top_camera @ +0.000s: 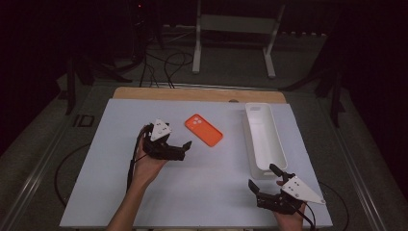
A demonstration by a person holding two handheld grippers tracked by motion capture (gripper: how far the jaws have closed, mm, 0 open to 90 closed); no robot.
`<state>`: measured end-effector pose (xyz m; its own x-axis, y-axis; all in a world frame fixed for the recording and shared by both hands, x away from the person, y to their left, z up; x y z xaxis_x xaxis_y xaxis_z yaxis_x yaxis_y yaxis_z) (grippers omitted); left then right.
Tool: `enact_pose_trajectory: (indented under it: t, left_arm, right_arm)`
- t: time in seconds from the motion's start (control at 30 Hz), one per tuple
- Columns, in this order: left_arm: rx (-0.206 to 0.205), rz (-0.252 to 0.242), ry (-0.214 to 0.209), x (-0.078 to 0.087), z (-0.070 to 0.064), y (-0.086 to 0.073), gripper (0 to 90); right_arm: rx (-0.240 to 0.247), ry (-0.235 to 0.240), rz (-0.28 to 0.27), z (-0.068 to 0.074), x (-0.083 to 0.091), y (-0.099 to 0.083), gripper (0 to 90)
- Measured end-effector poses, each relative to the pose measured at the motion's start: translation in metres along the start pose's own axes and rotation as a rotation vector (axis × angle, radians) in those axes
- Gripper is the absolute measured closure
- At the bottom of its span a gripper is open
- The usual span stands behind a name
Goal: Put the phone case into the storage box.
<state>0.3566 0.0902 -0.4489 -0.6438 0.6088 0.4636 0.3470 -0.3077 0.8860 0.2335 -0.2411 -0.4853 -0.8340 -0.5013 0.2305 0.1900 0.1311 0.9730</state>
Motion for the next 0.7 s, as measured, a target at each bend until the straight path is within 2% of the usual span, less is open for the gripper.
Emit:
enact_pose_trajectory:
  t: [0.7]
  left_arm:
    - [0.028,0.043,-0.011,-0.027,0.001,0.001,0.3]
  right_arm:
    - [0.002,0.001,0.0,0.0,0.0,0.0,9.5]
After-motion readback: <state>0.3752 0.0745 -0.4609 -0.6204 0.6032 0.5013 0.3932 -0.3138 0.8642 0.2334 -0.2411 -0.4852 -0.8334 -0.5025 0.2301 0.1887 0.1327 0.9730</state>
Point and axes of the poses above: each handheld gripper's, and its own axes: x roughly backward along the jaws, y roughly out of its top, z roughly to its left, the point moved 4 cm from there along -x, roughly forward along the jaws, and after that the axes turned 3 degrees about -y, right-handed, at the moved point
